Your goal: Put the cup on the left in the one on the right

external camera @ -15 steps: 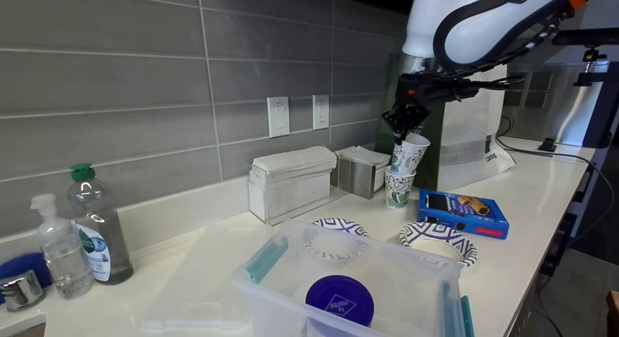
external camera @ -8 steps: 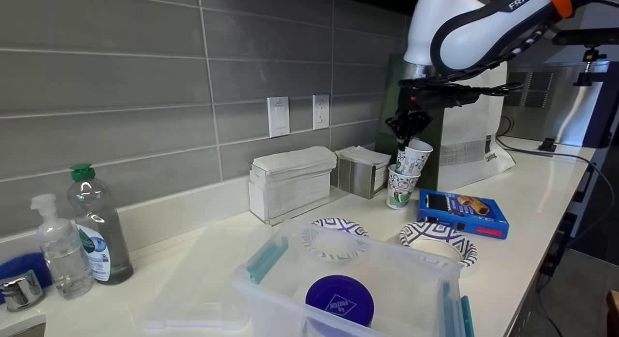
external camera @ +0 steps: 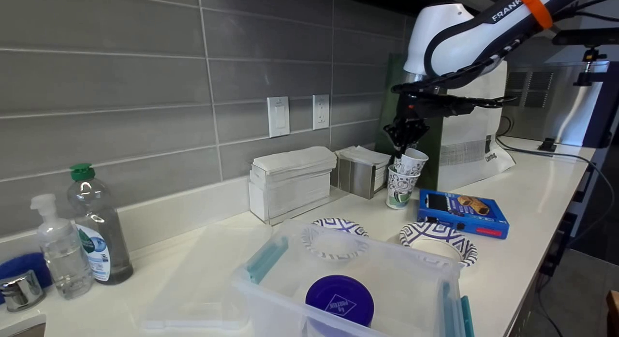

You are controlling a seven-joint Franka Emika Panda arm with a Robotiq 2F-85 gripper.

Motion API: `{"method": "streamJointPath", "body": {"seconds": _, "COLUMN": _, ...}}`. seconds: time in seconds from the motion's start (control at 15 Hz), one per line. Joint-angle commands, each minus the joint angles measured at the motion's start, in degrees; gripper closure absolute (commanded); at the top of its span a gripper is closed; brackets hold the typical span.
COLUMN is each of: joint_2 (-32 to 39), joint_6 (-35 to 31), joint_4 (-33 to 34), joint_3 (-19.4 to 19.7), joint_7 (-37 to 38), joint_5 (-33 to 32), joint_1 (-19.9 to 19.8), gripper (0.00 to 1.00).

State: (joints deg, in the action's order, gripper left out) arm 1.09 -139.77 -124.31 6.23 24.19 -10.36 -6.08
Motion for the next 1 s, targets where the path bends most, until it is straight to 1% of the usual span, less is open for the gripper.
{"method": "streamJointPath", "body": {"seconds": 0.0, "joint_2": 2.17, "joint_6": -1.26, "joint_4": 1.09, "joint_3": 0.38, "joint_7": -3.34, "joint_5": 3.66, "joint_1": -0.27, "gripper": 0.99}}
{"method": "streamJointPath", "body": {"seconds": 0.33, "joint_2": 3.42, "joint_6": -0.72, "joint_4": 1.84, "joint_3": 0.73, "joint_7": -4.99, "joint_5": 5.49, "joint_1": -0.28, "gripper": 0.99}}
{"method": "streamJointPath", "body": {"seconds": 0.4, "joint_2": 3.55, "joint_6": -0.48, "joint_4": 2.01, "joint_3": 0.79, "joint_7": -5.20, "joint_5": 5.84, "joint_1": -0.29, "gripper": 0.76}}
{"method": "streamJointPath", "body": {"seconds": 0.6, "joint_2": 3.57, "joint_6": -0.31, "joint_4": 2.26, "joint_3": 0.95, "joint_7": -5.20, "joint_5": 5.87, "joint_1": -0.25, "gripper": 0.57}}
{"method": "streamJointPath", "body": {"seconds": 0.73, "joint_2": 2.97, "joint_6": 0.80, "joint_4": 2.44, "joint_3": 0.92, "joint_7": -5.04, "joint_5": 5.56, "joint_1": -0.09, "gripper": 0.42}}
{"method": "streamJointPath", "body": {"seconds": 0.93, "joint_2": 1.04, "joint_6": 2.18, "joint_4": 2.29, "joint_3": 0.71, "joint_7": -3.49, "joint_5": 2.61, "joint_1": 0.58, "gripper": 0.20}}
